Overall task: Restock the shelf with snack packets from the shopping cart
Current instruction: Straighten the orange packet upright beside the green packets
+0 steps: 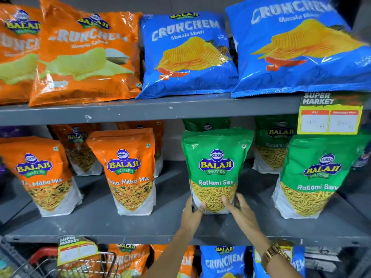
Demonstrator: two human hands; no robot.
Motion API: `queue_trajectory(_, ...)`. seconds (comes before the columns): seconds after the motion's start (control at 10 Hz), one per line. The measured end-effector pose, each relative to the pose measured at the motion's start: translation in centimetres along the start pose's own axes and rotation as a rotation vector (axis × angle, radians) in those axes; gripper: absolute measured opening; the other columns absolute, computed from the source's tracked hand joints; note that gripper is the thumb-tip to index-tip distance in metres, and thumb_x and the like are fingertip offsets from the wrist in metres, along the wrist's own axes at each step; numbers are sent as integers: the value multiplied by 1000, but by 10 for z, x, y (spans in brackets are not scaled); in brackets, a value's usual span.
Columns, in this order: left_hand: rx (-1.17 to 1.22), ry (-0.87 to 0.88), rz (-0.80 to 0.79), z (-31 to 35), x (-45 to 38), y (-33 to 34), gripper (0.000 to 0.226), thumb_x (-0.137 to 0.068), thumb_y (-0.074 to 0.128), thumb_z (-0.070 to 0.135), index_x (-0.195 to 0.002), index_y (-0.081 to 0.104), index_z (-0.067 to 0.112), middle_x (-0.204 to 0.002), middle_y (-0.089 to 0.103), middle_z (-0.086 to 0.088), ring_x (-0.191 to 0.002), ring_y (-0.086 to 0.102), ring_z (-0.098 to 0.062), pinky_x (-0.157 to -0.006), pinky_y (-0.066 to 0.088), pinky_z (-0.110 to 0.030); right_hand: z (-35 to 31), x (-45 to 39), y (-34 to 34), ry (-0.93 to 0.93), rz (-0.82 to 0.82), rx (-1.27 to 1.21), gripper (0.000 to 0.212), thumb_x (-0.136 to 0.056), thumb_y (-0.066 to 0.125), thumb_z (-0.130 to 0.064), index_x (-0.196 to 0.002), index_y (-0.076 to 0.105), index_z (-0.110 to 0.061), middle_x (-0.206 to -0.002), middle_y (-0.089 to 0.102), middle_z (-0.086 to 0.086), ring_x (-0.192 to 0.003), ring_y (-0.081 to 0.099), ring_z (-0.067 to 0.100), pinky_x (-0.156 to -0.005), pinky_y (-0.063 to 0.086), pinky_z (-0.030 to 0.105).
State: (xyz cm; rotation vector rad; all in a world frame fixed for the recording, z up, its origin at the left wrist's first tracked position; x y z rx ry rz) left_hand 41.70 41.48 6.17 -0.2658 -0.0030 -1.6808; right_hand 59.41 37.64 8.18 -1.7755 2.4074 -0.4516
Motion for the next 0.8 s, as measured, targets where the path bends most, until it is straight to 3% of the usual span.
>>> queue_trajectory(0.1, -45, -8, -28, 0, -1, -3, 53, -89, 52, 24, -138, 31, 22, -140, 47, -5, -129, 41, -25, -109, 35, -40, 0, -1, 0, -36, 49, 73, 80, -59, 42, -80, -121, 43, -31, -122, 62, 3, -119, 49, 32, -108, 20, 61)
queue_trajectory(0.3, -109, -30, -66, -3, -3, 0, 55, -89, 49, 30, -140, 28, 24, -140, 47, -5, -129, 41, -25, -111, 33, -44, 1, 2, 1, -29, 93, 61, 75, -62, 45, -74, -121, 44, -27, -123, 62, 6, -120, 48, 33, -110, 14, 61)
queue_trajectory(0.6, -163, -71, -115, -15, -9, 4, 62, -85, 48, 46, -140, 23, 32, -144, 43, -5, -134, 35, -26, -113, 30, -48, 8, 4, 4, -8, 75, 25, 79, -57, 46, -83, -119, 43, -35, -121, 63, 2, -121, 47, 30, -107, 28, 59)
queue_trajectory(0.7, -99, -2, 40, 3, 10, -8, 60, -86, 54, 33, -140, 30, 19, -142, 46, -8, -129, 43, -25, -107, 36, -38, 3, 13, -5, -18, 130, -63, 74, -65, 59, -70, -125, 42, -30, -126, 59, 6, -121, 46, 31, -102, 39, 51)
queue_trajectory(0.8, -55, 34, 222, 9, 22, -25, 58, -85, 57, 28, -137, 35, 10, -141, 46, -10, -129, 43, -26, -106, 37, -37, -4, 16, -21, -67, 219, -67, 63, -75, 63, -50, -127, 44, -20, -127, 56, 12, -119, 48, 30, -98, 42, 44)
Point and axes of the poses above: each hand's wrist, its own x-axis away from the middle knuckle, its own y-axis out of the palm, z = x × y, the point moved 10 cm from there along -x, towards the middle knuckle
